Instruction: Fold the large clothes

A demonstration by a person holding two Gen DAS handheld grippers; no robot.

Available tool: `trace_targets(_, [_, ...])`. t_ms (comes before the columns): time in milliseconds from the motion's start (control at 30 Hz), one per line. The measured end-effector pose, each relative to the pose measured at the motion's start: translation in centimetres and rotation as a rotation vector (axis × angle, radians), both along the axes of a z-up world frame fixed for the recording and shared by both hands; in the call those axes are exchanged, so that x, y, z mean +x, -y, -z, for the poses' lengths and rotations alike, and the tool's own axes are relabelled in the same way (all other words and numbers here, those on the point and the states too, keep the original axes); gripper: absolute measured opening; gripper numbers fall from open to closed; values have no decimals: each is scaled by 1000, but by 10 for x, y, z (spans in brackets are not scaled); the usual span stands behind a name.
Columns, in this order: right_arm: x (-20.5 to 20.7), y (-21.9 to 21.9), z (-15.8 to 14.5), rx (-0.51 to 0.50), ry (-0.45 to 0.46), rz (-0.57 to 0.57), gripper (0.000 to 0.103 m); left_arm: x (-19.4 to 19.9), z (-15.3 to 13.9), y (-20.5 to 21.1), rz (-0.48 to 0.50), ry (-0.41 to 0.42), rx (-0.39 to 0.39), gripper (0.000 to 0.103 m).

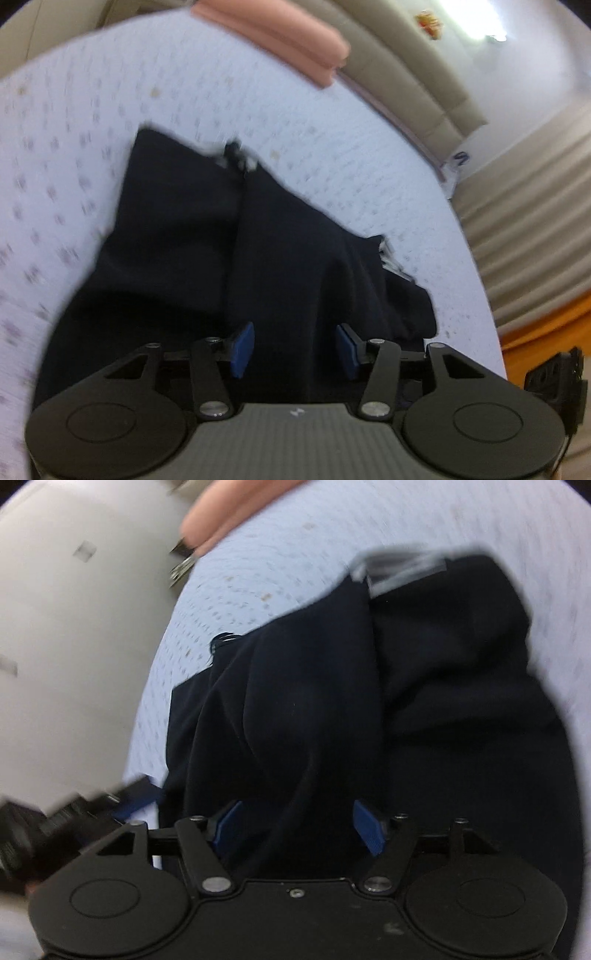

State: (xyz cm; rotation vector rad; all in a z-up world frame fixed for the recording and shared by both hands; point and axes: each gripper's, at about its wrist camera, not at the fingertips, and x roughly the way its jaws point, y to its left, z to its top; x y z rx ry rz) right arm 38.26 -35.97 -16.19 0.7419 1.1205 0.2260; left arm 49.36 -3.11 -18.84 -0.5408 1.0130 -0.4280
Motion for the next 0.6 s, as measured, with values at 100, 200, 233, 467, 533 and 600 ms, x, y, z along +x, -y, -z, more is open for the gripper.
trace_targets(100, [7,-12,13,-33,-47,5,66,15,32,22,73,-122,11,32])
trace_targets(200, [5,-20,-3,-125,30,-22,13,18,40,32,70,-131,64,4])
trace_targets(233, [-1,-16,-13,-123,74,-7,11,15,34,28,59,-89,36,4])
trace_targets(467, [-41,9,-73,-200,216,4,9,-21,-1,-8,-2,102,-100,6])
trace_targets(533, [-44,4,-59,-249,163,-7,11,-24,16,2,16,39,124,11])
trace_targets(600, [-46,1,-34,-282,53,-13,19,-28,32,6,61,-14,273,31])
